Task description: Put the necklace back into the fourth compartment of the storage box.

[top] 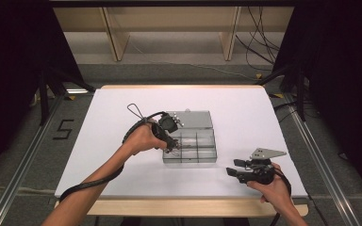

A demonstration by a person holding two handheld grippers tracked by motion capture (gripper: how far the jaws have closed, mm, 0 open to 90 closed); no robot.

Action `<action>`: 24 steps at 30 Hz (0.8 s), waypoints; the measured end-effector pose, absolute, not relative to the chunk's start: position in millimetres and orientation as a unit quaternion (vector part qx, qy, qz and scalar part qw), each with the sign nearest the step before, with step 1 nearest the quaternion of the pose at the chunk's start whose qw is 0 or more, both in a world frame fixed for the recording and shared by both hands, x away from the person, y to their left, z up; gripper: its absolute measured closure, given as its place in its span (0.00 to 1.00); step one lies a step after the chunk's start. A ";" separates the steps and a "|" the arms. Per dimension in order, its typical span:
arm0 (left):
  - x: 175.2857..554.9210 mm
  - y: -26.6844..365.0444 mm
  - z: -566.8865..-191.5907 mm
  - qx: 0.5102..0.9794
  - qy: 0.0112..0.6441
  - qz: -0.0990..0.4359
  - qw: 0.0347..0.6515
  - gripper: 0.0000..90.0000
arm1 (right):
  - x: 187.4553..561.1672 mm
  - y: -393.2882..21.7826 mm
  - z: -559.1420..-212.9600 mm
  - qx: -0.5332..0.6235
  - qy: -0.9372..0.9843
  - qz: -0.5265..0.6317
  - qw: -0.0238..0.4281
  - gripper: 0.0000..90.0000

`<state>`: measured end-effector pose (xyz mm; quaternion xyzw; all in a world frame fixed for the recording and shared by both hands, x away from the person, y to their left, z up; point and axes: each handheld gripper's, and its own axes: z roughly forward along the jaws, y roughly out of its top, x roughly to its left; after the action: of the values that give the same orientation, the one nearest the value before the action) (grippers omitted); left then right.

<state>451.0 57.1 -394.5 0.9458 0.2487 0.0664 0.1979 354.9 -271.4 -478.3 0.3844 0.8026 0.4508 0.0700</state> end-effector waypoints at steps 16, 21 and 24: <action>455.1 57.3 -414.3 0.953 0.248 0.037 0.171 0.88 | 355.2 -271.4 -478.8 0.382 0.804 0.450 0.074 0.52; 455.5 54.3 -419.2 0.954 0.249 0.032 0.164 0.88 | 354.7 -271.2 -478.3 0.384 0.805 0.446 0.068 0.52; 457.4 53.4 -422.4 0.955 0.249 0.028 0.160 0.88 | 356.9 -272.8 -478.9 0.370 0.809 0.449 0.083 0.52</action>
<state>457.4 53.4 -422.4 0.9548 0.2486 0.0280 0.1603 356.9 -272.8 -478.9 0.3700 0.8093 0.4486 0.0829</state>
